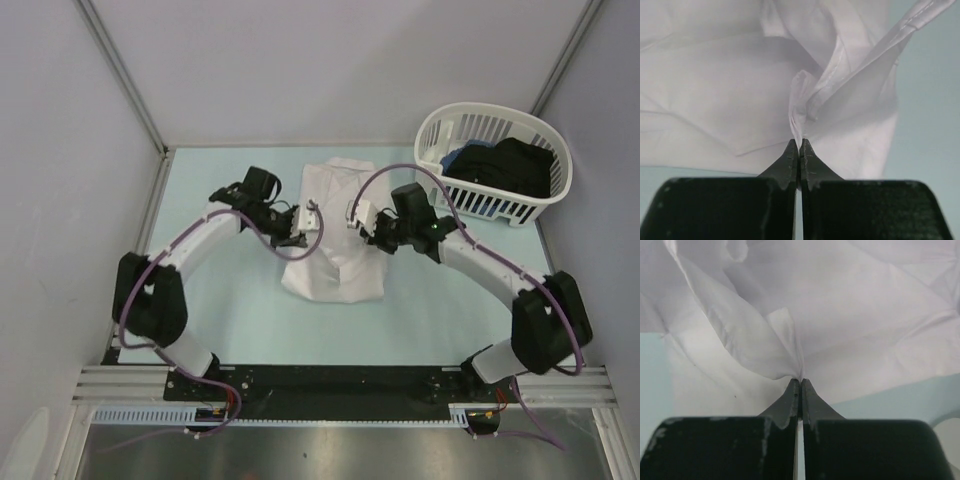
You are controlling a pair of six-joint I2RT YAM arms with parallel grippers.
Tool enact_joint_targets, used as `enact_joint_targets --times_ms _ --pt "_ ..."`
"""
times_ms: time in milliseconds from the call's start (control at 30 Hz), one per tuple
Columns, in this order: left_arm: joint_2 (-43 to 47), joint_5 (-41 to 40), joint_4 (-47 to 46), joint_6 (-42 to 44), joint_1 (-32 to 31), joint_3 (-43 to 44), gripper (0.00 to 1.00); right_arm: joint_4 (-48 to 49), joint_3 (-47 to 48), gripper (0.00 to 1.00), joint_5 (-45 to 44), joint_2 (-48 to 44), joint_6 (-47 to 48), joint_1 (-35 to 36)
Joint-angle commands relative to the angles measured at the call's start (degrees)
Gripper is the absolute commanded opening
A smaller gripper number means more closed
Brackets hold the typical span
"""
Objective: Fold and stack the long sleeve shirts
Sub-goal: Fold the shirt
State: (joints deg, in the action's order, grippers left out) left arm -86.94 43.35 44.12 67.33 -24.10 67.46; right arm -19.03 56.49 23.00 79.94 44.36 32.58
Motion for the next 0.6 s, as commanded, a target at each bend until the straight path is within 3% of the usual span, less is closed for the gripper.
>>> enact_joint_targets --times_ms 0,233,567 --pt "-13.41 2.18 -2.37 -6.24 3.70 13.55 0.00 2.50 7.75 0.00 5.64 9.60 4.85 -6.11" --pt "-28.19 -1.34 -3.07 -10.81 4.67 26.83 0.00 5.13 13.12 0.00 5.47 21.47 6.00 -10.51" --pt "-31.54 -5.91 -9.66 -17.40 6.34 27.72 0.00 14.36 14.79 0.00 -0.41 26.49 -0.49 -11.31"
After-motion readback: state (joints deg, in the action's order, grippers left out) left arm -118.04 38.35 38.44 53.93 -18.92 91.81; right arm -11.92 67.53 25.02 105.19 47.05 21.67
